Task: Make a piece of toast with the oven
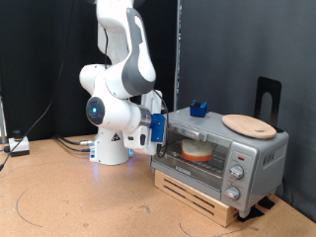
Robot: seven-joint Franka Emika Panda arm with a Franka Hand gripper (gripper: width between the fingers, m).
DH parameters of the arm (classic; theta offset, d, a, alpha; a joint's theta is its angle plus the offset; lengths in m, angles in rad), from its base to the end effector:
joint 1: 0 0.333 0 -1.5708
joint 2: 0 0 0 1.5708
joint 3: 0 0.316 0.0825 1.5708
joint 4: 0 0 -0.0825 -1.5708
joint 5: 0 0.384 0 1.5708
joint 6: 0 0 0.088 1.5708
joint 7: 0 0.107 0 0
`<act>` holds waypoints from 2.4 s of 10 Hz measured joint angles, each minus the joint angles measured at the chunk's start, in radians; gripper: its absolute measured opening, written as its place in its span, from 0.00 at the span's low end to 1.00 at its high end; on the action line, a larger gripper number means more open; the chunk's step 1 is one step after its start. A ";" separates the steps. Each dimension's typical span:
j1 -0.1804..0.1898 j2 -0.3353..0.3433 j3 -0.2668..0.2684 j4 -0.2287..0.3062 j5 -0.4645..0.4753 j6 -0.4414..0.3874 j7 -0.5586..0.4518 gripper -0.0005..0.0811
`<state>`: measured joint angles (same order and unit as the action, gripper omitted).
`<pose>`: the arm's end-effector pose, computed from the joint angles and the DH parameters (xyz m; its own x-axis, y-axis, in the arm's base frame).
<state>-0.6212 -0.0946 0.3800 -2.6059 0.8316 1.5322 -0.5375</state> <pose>0.3436 -0.0031 0.2772 0.8517 0.1518 -0.5015 -0.3629 -0.5196 -0.7735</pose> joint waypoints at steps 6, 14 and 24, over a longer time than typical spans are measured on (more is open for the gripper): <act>-0.068 0.040 -0.051 0.046 -0.079 0.013 0.150 1.00; -0.082 0.181 -0.079 0.283 -0.019 0.025 0.148 1.00; -0.082 0.431 -0.077 0.563 -0.005 -0.115 0.159 1.00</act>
<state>-0.7031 0.3362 0.3027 -2.0427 0.8263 1.4170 -0.3781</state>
